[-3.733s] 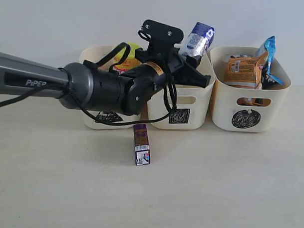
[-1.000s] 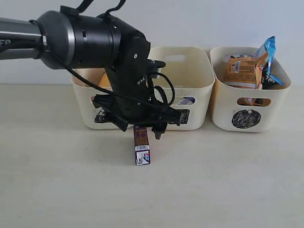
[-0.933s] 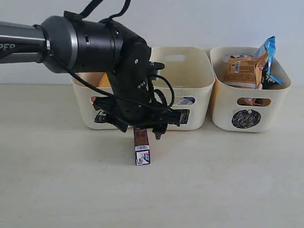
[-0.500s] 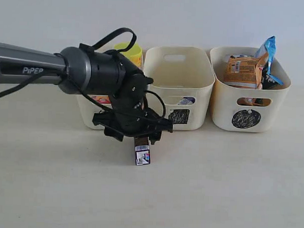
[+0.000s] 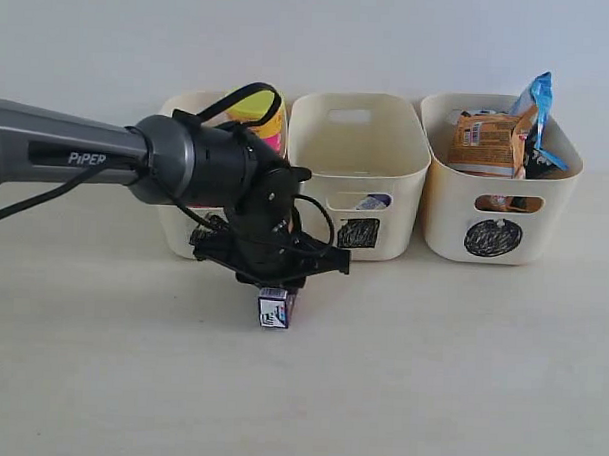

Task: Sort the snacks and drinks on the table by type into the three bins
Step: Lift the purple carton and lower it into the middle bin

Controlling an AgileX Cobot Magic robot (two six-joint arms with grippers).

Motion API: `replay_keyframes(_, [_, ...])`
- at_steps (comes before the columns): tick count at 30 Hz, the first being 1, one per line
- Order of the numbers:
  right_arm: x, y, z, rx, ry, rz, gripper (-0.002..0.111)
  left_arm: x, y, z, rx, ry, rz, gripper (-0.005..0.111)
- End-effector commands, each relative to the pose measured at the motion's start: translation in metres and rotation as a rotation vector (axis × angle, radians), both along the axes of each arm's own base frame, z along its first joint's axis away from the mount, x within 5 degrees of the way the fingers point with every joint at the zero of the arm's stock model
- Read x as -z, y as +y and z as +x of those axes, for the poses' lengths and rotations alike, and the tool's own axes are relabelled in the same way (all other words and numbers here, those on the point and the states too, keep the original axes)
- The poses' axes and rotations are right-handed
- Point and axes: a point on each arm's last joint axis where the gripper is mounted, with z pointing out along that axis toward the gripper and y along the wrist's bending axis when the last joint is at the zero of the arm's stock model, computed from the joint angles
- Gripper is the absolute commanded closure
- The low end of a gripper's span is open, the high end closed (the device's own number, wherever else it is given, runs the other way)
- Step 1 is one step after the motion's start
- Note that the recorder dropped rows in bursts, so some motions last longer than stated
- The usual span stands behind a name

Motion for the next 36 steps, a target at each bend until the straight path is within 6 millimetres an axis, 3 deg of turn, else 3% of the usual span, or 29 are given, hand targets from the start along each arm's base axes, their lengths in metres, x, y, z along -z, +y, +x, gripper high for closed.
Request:
replay_keyframes(1, [0.0,0.0,0.0,0.003,-0.006,-0.001,0.108,-0.031,0.003,-0.002,0.014,-0.047,-0.021,0.103])
replay_keyframes(10, [0.0,0.0,0.0,0.003,-0.006,-0.001,0.108,-0.092,0.008,-0.017,0.134,-0.101,-0.053,0.103])
replay_keyframes(20, [0.0,0.0,0.0,0.003,-0.006,-0.001,0.108,-0.135,0.008,-0.022,0.15,-0.231,-0.174,0.103])
replay_keyframes(36, [0.0,0.0,0.0,0.003,-0.006,-0.001,0.108,-0.17,-0.012,-0.006,0.262,-0.627,-0.404,0.103])
